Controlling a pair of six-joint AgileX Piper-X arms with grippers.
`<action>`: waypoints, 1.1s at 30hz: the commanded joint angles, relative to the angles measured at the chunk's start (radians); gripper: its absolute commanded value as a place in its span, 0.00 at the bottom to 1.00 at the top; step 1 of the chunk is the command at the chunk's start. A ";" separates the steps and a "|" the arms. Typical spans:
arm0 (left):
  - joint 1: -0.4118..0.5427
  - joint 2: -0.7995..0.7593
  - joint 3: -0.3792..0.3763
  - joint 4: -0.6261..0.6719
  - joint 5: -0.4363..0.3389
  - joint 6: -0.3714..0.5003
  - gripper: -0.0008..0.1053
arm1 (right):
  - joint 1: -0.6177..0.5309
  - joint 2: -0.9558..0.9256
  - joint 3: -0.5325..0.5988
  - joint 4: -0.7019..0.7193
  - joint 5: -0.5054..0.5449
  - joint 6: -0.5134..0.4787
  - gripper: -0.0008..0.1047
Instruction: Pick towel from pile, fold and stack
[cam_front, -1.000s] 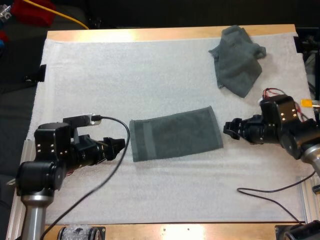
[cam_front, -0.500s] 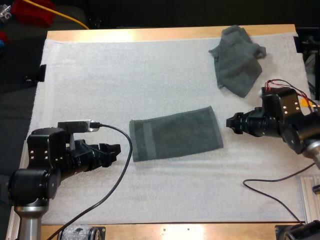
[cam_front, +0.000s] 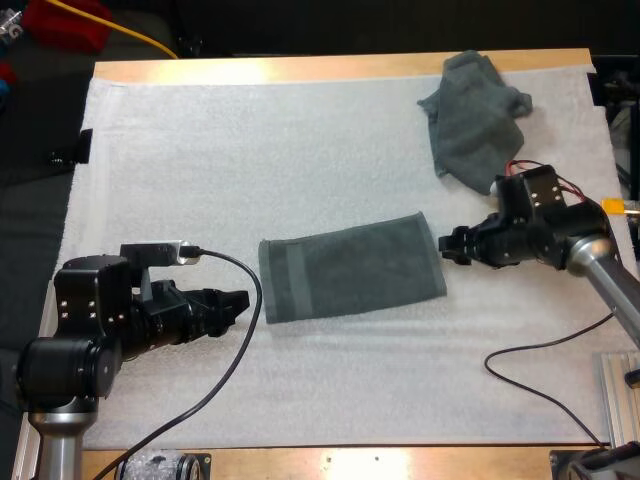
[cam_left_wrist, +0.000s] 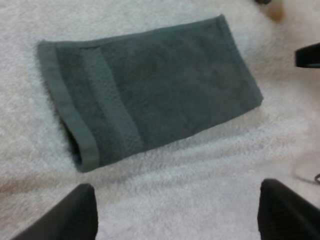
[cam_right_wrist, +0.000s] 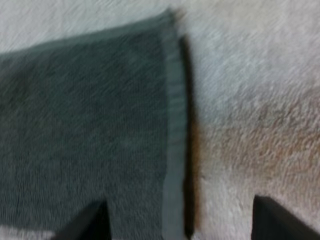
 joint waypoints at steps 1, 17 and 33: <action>0.001 -0.002 -0.004 -0.001 0.014 0.002 0.62 | -0.024 0.016 -0.007 -0.014 -0.045 -0.012 0.56; 0.001 -0.002 -0.004 -0.001 0.045 -0.003 0.62 | -0.068 0.234 -0.010 -0.139 -0.302 -0.005 0.56; 0.001 -0.002 -0.004 -0.001 0.053 -0.002 0.62 | 0.082 0.324 -0.010 -0.138 -0.344 0.070 0.56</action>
